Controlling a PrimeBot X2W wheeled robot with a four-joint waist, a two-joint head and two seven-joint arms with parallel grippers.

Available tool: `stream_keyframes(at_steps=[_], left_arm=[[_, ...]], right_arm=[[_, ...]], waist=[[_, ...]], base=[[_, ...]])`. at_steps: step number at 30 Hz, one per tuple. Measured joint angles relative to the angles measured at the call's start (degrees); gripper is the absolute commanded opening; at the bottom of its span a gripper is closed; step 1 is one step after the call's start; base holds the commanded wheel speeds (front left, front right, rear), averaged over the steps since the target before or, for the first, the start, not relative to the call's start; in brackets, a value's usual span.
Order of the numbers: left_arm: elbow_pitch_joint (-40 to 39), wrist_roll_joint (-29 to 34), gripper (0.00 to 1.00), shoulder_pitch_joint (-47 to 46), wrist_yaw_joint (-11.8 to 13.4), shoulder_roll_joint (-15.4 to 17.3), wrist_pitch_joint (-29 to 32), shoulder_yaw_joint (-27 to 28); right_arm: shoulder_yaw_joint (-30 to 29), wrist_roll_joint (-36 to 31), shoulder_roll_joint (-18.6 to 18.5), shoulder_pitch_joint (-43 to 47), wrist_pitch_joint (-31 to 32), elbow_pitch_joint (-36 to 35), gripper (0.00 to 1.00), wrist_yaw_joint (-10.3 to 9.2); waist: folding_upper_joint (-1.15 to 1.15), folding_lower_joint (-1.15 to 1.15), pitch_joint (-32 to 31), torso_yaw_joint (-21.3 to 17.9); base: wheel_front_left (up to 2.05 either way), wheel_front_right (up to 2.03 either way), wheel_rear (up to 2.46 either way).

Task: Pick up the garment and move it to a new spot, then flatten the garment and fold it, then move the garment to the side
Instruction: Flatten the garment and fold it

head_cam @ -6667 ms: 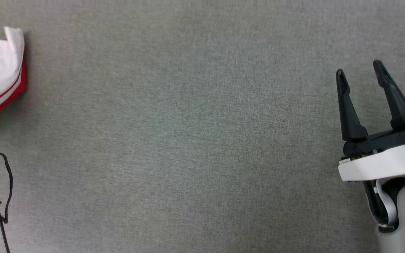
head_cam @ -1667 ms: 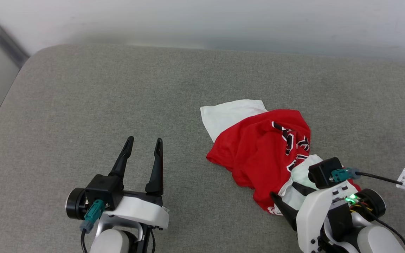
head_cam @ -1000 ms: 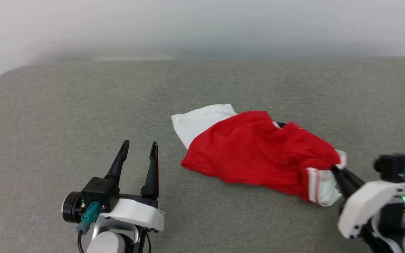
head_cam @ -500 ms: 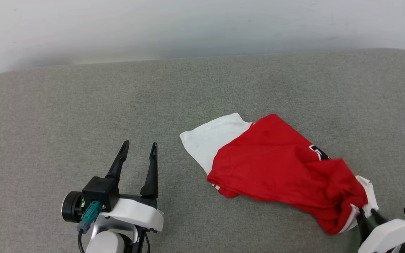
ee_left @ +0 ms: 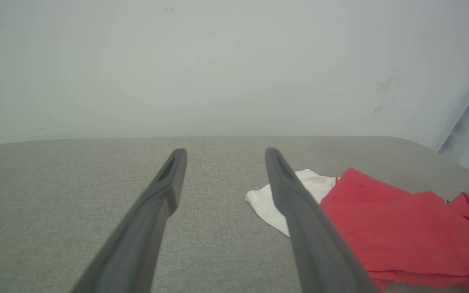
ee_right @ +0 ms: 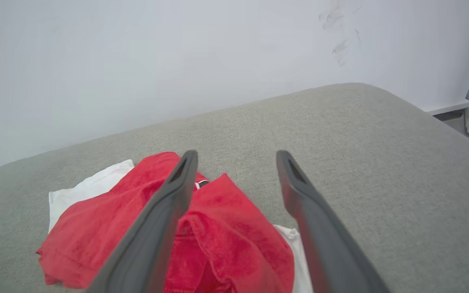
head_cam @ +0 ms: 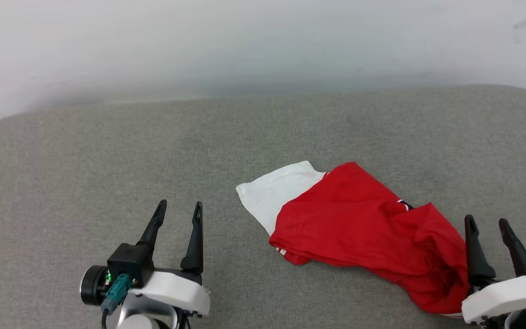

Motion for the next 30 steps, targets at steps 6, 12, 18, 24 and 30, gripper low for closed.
stream_keyframes(at_steps=[6,12,18,24,30], left_arm=[[0.41,-0.21,1.00,2.31,0.41,0.09,0.00,0.33],[0.45,-0.26,1.00,2.82,0.42,0.63,0.00,0.20],[0.02,-0.31,1.00,2.76,0.49,0.68,0.00,-0.13],[-0.68,-0.32,1.00,1.24,0.44,0.57,0.00,-0.87],[-1.32,-0.29,1.00,-0.91,0.42,0.44,0.00,-1.19]], right_arm=[[5.19,-4.02,-0.21,3.61,3.97,-6.31,1.00,0.00],[9.22,-4.42,-0.37,7.21,10.47,-10.76,1.00,0.00],[13.50,-0.43,-4.28,7.50,24.73,-11.03,1.00,0.00],[20.23,2.16,-9.94,1.66,35.88,-10.92,1.00,0.00],[27.32,3.20,-15.74,-5.10,40.47,-8.58,1.00,0.00]], waist=[[0.00,0.00,-2.92,-0.58],[0.00,-0.01,-3.94,-1.25],[0.00,-0.01,-2.86,-1.18],[0.00,0.00,-0.35,-0.11],[0.00,0.00,2.96,1.49]], base=[[0.00,0.00,0.00],[0.00,0.00,0.00],[0.00,0.00,0.00],[0.00,0.00,0.00],[0.00,0.00,0.00]])
